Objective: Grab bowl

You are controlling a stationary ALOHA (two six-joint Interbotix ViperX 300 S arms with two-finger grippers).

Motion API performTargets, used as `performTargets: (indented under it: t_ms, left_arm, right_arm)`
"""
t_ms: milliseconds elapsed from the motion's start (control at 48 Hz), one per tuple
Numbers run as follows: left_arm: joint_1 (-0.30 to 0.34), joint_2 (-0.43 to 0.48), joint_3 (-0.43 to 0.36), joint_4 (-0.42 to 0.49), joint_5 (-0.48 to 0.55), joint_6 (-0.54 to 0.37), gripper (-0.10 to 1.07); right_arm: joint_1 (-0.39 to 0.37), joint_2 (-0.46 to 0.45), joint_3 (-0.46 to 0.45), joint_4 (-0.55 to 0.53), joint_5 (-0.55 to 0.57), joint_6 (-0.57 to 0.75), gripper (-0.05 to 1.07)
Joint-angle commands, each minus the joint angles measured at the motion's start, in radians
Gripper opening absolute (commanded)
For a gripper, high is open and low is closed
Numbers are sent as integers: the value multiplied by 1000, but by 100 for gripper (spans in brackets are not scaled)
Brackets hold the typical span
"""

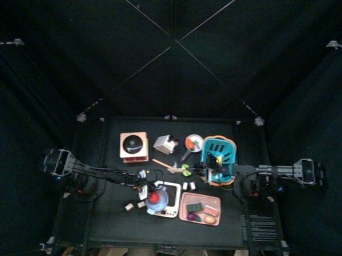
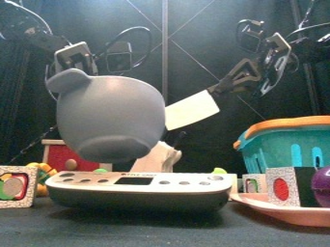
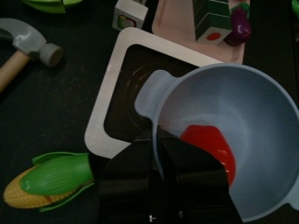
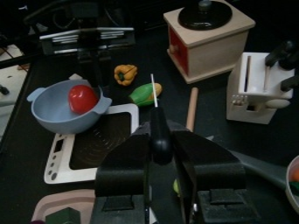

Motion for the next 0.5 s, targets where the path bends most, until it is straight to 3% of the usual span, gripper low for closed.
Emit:
performTargets:
  t_ms: [0, 146, 479]
  left_arm:
    - [3, -51, -15, 37, 57, -3, 42]
    - [3, -71, -15, 60, 112, -3, 42]
    - [3, -72, -11, 72, 121, -2, 42]
  right_arm:
    - [-6, -6, -8, 0, -5, -2, 51]
    - [-6, -5, -9, 0, -5, 0, 51]
    - [-9, 11, -12, 0, -6, 0, 51]
